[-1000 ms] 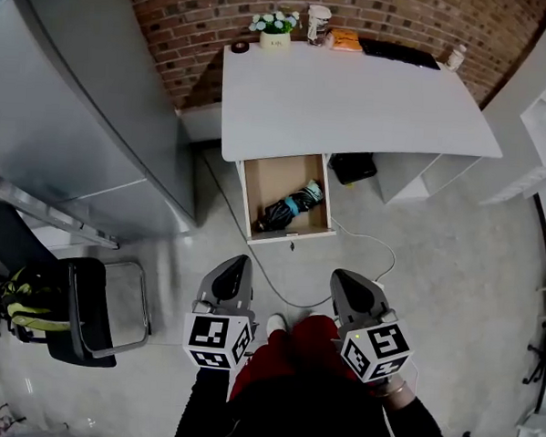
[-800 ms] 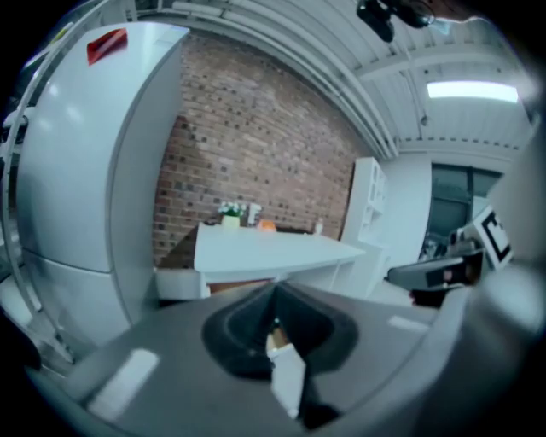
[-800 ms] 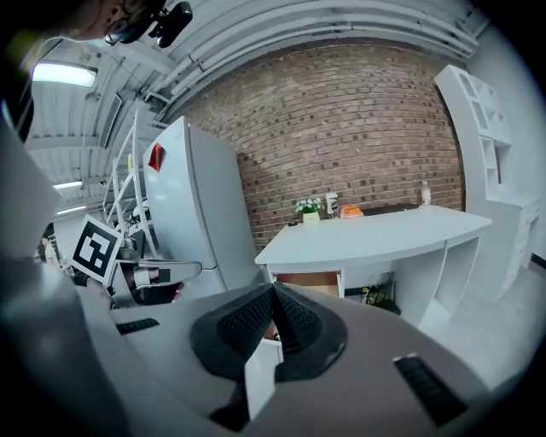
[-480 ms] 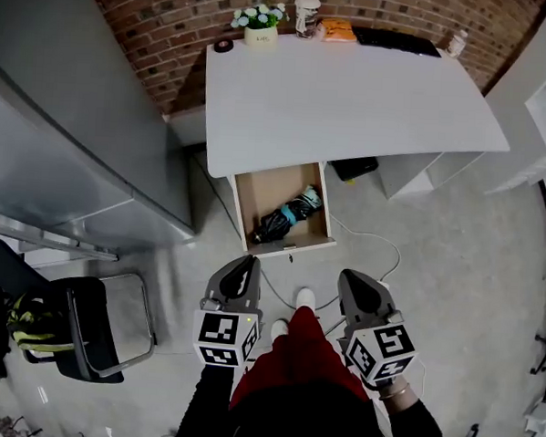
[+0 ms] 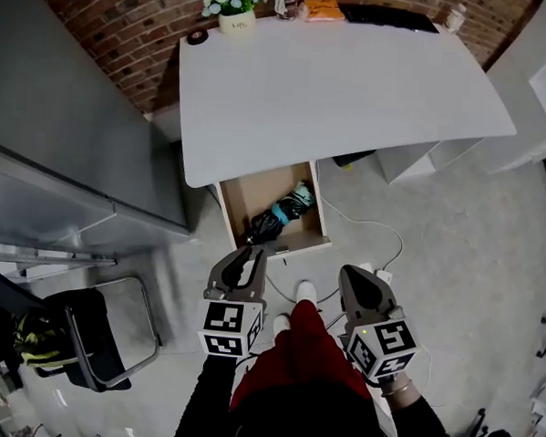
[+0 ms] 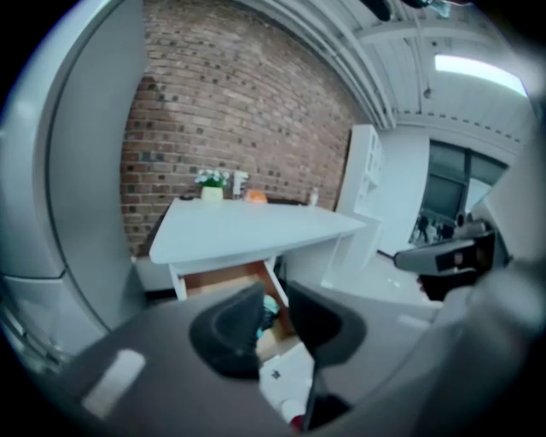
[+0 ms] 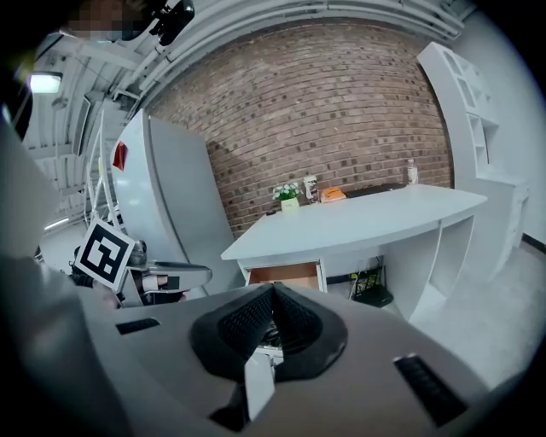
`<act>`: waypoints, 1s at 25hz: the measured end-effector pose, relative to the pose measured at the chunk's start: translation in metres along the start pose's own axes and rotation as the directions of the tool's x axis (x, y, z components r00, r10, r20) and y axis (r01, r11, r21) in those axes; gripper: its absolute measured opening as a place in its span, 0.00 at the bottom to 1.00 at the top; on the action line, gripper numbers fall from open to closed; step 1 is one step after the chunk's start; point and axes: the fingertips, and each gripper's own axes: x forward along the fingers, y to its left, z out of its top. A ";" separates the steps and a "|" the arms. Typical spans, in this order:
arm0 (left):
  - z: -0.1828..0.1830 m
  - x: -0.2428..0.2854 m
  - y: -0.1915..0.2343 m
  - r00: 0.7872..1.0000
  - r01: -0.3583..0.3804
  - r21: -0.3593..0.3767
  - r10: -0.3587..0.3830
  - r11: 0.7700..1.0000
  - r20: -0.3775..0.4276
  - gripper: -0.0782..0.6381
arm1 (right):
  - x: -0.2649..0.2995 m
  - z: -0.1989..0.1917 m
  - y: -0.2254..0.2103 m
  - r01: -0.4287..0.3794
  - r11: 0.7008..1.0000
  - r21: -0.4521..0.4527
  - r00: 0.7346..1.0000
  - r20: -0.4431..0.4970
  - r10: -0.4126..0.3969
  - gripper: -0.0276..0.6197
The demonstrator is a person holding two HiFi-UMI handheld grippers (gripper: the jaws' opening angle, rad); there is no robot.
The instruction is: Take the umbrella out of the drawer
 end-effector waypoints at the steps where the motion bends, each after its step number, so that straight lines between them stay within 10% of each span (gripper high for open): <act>1: -0.001 0.006 0.000 1.000 0.004 0.000 -0.004 1.000 -0.011 0.23 | 0.003 -0.001 -0.003 0.001 1.000 0.004 1.000 -0.005 -0.001 0.04; 25: -0.060 0.130 0.001 0.949 0.062 0.105 -0.026 0.992 -0.314 0.43 | 0.064 -0.056 -0.053 0.004 0.993 0.122 0.992 -0.126 0.011 0.04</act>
